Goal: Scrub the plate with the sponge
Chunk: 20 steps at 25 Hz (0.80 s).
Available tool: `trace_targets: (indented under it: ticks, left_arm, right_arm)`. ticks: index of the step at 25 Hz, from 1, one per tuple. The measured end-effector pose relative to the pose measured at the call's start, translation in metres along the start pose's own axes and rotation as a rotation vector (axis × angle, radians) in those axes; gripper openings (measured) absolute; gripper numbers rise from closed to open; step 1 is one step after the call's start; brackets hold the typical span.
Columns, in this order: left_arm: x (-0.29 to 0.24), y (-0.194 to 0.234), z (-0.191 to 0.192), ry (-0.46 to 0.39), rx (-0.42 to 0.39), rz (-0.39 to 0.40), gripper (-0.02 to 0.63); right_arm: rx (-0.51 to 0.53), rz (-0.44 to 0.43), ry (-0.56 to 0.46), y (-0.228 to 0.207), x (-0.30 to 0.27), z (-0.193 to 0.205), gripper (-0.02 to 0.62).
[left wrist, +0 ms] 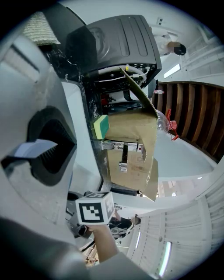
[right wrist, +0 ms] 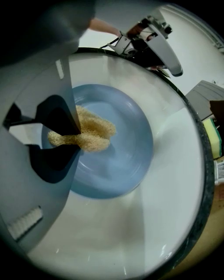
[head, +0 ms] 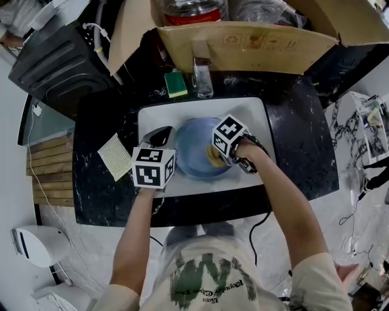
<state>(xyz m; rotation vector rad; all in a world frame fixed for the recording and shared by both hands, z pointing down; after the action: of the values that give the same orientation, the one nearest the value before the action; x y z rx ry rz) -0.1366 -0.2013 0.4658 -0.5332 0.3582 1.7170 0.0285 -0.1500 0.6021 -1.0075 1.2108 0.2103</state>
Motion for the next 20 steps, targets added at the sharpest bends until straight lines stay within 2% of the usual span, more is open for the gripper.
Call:
trace_targets:
  ticks: [15, 20]
  left_arm:
    - [-0.001, -0.003, -0.004, 0.001, 0.000, -0.017, 0.003]
    - [0.003, -0.002, -0.005, -0.004, -0.004, -0.021, 0.003]
  right_arm:
    - [-0.029, 0.059, -0.080, -0.026, 0.017, -0.006, 0.063]
    - [-0.026, 0.081, -0.186, -0.022, 0.029, -0.013, 0.063]
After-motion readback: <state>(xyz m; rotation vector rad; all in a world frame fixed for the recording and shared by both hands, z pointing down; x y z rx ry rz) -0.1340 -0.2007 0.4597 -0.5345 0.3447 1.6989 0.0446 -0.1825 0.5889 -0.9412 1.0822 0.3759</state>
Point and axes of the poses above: the fingertips, and each gripper's own axes: x backward along the fingers, y to its left, z out of its underside, the point moved 1 cm from there along x, backward along the fingers, and after that the axes turned 14 degrees about -z, right-handed, at the moved point
